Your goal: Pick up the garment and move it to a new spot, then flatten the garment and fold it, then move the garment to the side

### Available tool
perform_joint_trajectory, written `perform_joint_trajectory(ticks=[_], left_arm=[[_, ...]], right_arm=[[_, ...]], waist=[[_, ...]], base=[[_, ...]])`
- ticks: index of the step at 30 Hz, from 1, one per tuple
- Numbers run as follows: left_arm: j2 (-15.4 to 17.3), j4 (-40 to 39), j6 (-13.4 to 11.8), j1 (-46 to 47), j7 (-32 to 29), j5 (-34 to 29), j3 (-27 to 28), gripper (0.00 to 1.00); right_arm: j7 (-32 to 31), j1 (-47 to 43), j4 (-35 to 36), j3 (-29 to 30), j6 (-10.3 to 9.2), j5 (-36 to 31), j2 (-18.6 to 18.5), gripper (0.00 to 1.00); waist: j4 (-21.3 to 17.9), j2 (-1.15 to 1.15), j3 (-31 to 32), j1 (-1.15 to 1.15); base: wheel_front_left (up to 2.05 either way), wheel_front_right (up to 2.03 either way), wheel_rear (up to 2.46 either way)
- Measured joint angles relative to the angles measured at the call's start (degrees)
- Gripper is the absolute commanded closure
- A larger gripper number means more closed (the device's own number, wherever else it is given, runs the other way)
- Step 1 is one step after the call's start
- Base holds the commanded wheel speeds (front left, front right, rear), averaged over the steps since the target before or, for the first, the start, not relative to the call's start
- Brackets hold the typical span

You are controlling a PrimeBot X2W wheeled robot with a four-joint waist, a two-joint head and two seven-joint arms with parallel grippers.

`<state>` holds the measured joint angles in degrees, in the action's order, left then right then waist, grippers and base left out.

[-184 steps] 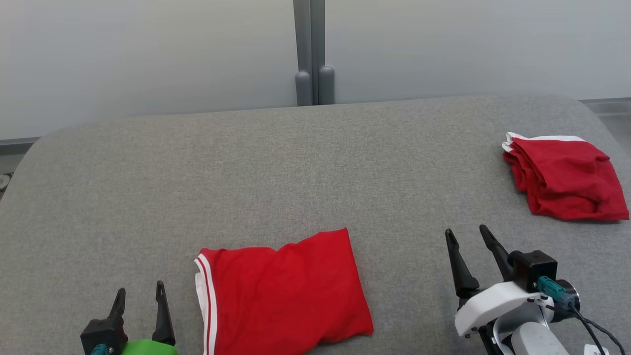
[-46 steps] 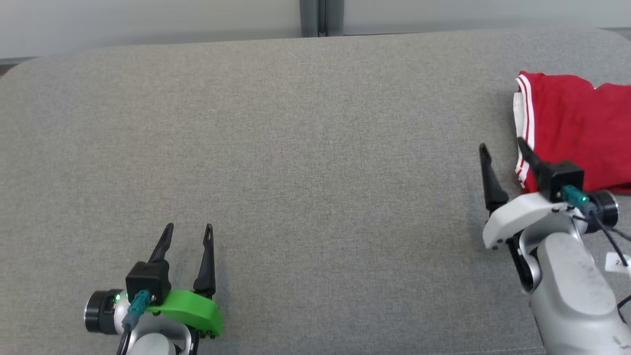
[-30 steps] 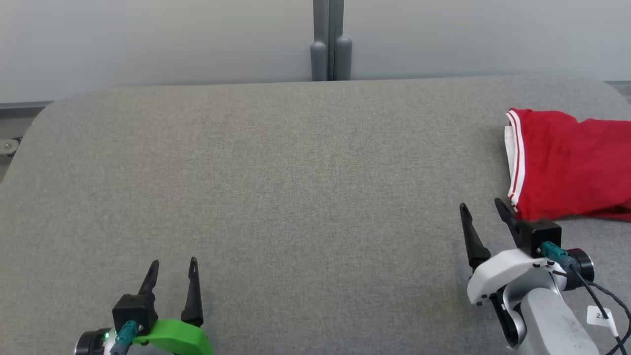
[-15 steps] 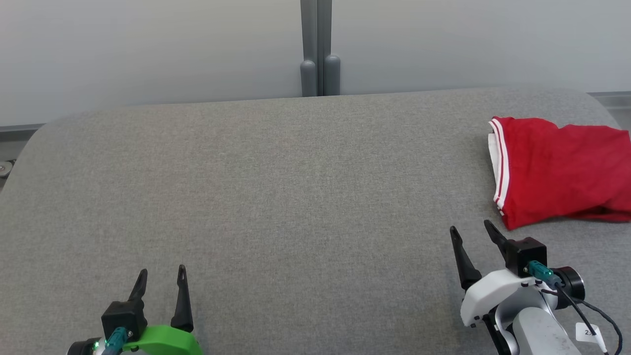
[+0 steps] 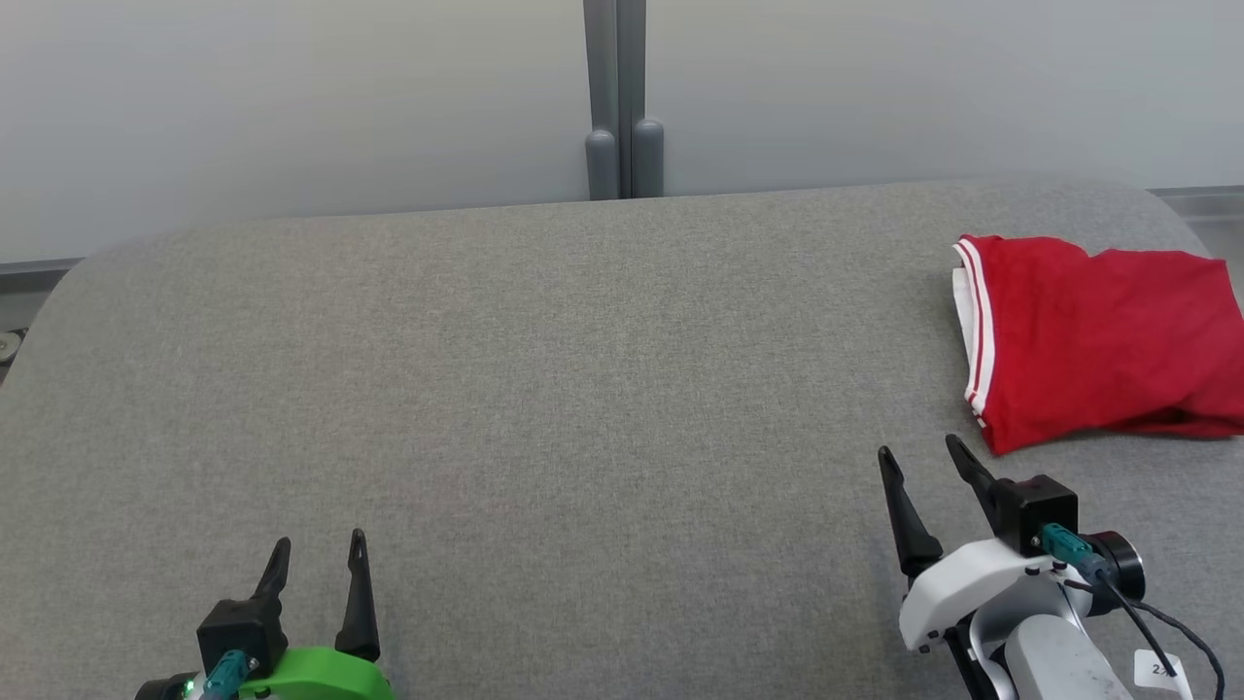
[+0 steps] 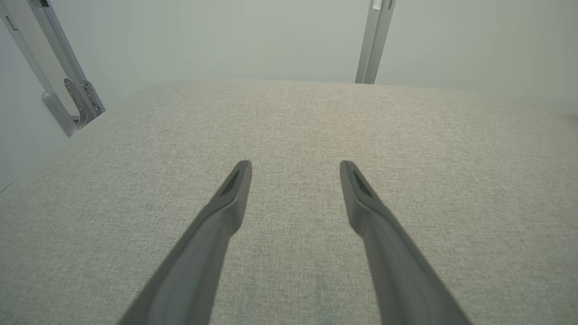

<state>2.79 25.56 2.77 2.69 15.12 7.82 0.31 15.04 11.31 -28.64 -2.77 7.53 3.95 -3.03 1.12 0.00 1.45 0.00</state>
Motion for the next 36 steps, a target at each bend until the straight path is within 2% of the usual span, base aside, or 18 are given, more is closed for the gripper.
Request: perform_joint_trajectory(ticks=[22,23,26,36], left_arm=[[-0.2,0.65,0.22,-0.7,0.0,0.05,-0.09,0.0],[-0.23,1.01,0.23,-0.77,0.0,0.05,-0.13,1.0],[-0.49,2.9,0.23,-1.25,-0.59,0.59,-0.05,1.0],[-0.49,1.63,0.62,-1.14,-3.46,11.77,0.86,1.0]], right_arm=[[-0.05,-1.24,-0.63,-0.21,0.01,-0.01,0.21,0.0],[-0.05,-1.39,-0.94,-0.2,0.01,-0.02,0.27,1.0],[-0.68,-2.9,-2.65,0.05,0.02,0.54,0.56,1.0],[-3.81,-2.87,-1.07,1.66,0.02,12.18,0.55,1.0]], waist=[[-0.15,0.0,-0.51,0.0],[-0.15,0.0,-0.52,0.0],[-0.17,0.0,-0.54,0.0],[-0.24,0.0,-0.62,0.0]], base=[[0.0,0.0,0.0],[0.0,0.0,0.0],[0.0,0.0,0.0],[0.0,0.0,0.0]])
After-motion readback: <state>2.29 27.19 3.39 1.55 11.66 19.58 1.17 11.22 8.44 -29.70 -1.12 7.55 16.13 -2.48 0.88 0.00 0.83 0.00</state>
